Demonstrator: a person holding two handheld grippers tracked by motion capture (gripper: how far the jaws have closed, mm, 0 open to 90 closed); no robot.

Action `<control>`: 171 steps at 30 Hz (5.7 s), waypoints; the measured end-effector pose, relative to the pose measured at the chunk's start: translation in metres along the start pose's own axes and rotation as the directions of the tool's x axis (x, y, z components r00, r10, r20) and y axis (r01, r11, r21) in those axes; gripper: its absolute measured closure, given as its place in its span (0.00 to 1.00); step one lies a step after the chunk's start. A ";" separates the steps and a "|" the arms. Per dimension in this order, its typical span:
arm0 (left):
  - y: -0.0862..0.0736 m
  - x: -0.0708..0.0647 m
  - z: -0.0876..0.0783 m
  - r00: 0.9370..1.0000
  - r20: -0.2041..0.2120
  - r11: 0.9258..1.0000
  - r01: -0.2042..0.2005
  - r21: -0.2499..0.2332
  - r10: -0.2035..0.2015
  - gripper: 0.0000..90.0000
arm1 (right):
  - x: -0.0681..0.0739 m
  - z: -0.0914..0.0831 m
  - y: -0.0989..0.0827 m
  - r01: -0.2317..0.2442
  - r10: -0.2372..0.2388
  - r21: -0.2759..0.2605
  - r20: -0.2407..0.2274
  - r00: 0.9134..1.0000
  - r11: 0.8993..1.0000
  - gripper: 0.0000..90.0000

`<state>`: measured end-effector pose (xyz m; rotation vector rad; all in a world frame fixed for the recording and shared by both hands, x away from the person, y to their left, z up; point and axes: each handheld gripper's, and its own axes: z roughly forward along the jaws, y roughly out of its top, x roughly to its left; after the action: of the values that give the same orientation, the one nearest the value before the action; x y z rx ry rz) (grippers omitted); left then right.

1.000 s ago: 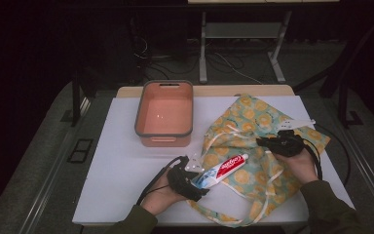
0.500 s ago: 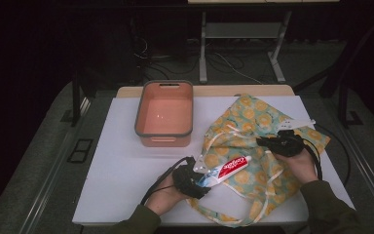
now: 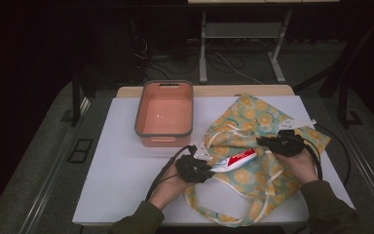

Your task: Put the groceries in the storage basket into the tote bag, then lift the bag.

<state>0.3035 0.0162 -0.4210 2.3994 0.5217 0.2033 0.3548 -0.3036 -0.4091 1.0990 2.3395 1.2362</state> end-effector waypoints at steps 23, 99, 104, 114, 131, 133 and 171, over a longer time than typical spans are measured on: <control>0.048 0.005 0.044 1.000 -0.018 1.000 -0.024 -0.007 0.023 0.98 | -0.001 -0.003 0.001 -0.007 0.006 -0.027 -0.012 1.000 1.000 0.98; -0.040 0.040 -0.008 0.978 0.022 0.971 0.210 -0.115 -0.209 0.99 | 0.111 -0.003 -0.063 0.308 -0.258 0.232 -0.221 0.941 0.923 0.48; -0.040 0.041 -0.016 0.973 0.035 0.957 0.231 -0.172 -0.229 0.99 | 0.105 -0.004 -0.060 0.295 -0.251 0.232 -0.203 0.946 0.927 0.86; -0.033 0.044 -0.037 0.972 0.037 0.929 0.234 -0.288 -0.233 0.99 | 0.094 -0.010 -0.047 0.296 -0.283 0.160 -0.098 0.954 0.942 0.98; -0.002 0.039 -0.072 0.980 0.035 0.872 0.191 -0.450 -0.196 0.99 | 0.066 -0.034 -0.001 0.278 -0.272 -0.063 0.090 0.958 0.959 0.99; 0.003 0.040 -0.079 0.980 0.041 0.858 0.191 -0.478 -0.195 0.99 | 0.065 -0.038 0.005 0.279 -0.270 -0.087 0.102 0.957 0.956 0.99; 0.048 0.083 -0.031 0.949 -0.077 0.842 0.230 -0.488 -0.304 0.98 | -0.003 -0.015 0.040 0.098 -0.071 -0.147 0.176 0.982 0.984 0.99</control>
<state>0.3860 0.0352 -0.3652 1.8173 0.7745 0.3489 0.3685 -0.3006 -0.3685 1.0009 2.1031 1.2189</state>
